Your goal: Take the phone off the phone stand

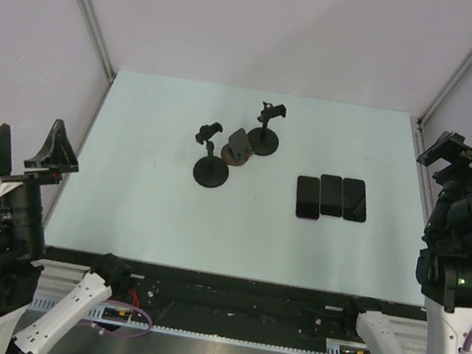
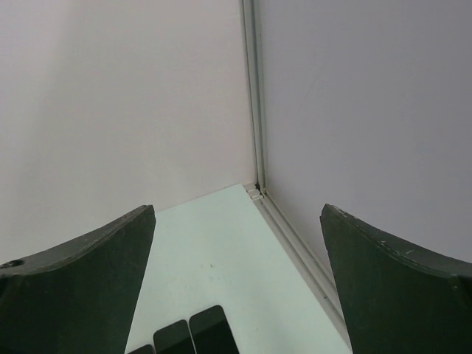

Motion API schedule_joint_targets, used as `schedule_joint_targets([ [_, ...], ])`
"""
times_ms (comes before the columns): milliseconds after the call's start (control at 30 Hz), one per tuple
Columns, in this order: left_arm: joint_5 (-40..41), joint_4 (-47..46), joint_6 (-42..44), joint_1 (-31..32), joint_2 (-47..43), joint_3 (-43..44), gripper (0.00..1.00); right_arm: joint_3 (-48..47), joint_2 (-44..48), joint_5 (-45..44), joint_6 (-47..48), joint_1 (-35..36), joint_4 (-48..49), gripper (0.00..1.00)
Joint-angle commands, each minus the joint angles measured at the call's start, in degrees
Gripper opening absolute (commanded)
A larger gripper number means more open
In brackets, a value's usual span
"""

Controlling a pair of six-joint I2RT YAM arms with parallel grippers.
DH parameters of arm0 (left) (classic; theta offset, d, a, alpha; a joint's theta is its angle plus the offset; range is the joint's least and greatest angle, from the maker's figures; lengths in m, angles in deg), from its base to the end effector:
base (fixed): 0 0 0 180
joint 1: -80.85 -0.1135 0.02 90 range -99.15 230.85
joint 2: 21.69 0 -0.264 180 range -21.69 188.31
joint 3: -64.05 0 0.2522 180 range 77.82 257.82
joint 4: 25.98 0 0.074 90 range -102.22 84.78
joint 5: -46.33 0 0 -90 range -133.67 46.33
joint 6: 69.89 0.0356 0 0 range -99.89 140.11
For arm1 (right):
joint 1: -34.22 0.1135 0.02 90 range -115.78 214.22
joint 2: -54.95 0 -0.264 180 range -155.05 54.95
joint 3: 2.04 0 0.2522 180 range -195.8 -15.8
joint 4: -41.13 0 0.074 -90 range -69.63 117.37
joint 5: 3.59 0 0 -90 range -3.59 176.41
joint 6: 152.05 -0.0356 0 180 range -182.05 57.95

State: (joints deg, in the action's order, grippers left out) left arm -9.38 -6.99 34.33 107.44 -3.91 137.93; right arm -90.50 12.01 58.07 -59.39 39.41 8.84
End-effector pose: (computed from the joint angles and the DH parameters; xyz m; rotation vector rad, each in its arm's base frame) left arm 0.0016 0.0216 0.4658 -0.2075 1.0285 0.0803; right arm 0.1071 -0.0072 0.4974 0.3267 1.3347 -0.2940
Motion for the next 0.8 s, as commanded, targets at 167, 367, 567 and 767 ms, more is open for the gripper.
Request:
schedule_joint_targets([
  [167,-2.6,-3.1,4.0,-0.4,-5.7,-1.1,1.00,1.4,-1.0,0.1,-0.7,0.6,5.1,1.00],
  [367,-2.4,-3.1,4.7,-0.4,-7.8,-1.3,1.00,1.9,-1.2,0.1,-1.1,0.5,7.0,0.99],
  [567,-2.6,-3.0,4.9,-0.4,-7.8,-1.6,1.00,2.4,-1.4,1.0,-2.4,0.4,6.9,0.99],
  [767,-4.0,-3.0,4.5,-0.4,-6.6,-1.6,1.00,3.3,-1.0,0.9,-4.8,0.3,6.3,0.99],
])
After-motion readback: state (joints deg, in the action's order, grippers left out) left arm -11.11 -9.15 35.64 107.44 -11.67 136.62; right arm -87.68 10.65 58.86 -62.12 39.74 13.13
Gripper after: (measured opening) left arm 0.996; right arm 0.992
